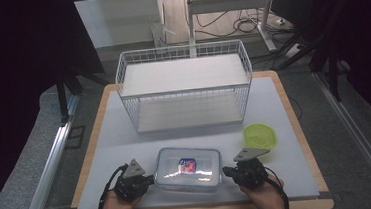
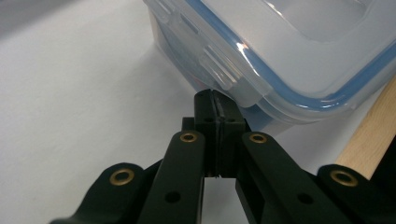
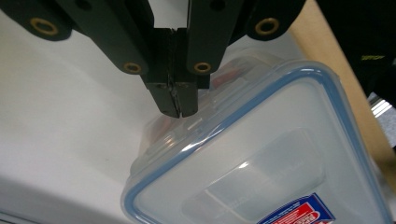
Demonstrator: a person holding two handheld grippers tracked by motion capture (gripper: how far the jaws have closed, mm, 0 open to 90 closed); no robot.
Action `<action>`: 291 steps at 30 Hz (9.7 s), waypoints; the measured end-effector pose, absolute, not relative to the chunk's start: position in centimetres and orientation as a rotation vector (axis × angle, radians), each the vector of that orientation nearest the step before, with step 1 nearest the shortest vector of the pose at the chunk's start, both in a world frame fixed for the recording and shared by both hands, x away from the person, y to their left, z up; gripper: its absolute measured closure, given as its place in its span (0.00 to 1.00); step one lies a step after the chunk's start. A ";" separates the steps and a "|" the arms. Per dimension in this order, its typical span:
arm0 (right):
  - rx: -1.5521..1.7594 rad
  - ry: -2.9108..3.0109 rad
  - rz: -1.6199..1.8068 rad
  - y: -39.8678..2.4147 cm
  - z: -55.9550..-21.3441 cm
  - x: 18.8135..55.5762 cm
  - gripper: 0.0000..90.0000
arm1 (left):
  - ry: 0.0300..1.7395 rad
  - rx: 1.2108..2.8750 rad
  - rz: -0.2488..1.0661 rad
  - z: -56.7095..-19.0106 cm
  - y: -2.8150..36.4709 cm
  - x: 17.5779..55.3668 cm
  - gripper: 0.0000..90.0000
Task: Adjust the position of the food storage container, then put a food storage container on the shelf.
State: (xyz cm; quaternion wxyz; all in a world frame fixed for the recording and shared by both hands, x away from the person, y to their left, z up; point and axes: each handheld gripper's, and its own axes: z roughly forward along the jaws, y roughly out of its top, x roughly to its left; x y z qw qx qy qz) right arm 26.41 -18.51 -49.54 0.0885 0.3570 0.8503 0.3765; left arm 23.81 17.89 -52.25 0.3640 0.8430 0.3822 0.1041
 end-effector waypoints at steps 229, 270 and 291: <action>1.225 2.370 1.691 -18.4 -32.4 39.3 0.59 | 0.922 1.705 0.075 -33.7 20.5 36.8 0.54; 1.287 2.315 1.697 -18.0 -29.6 47.7 0.57 | 0.929 1.683 0.073 -31.9 20.7 45.2 0.52; 1.389 2.247 1.758 -17.8 -31.0 49.2 0.47 | 0.993 1.720 0.141 -32.9 20.0 45.5 0.47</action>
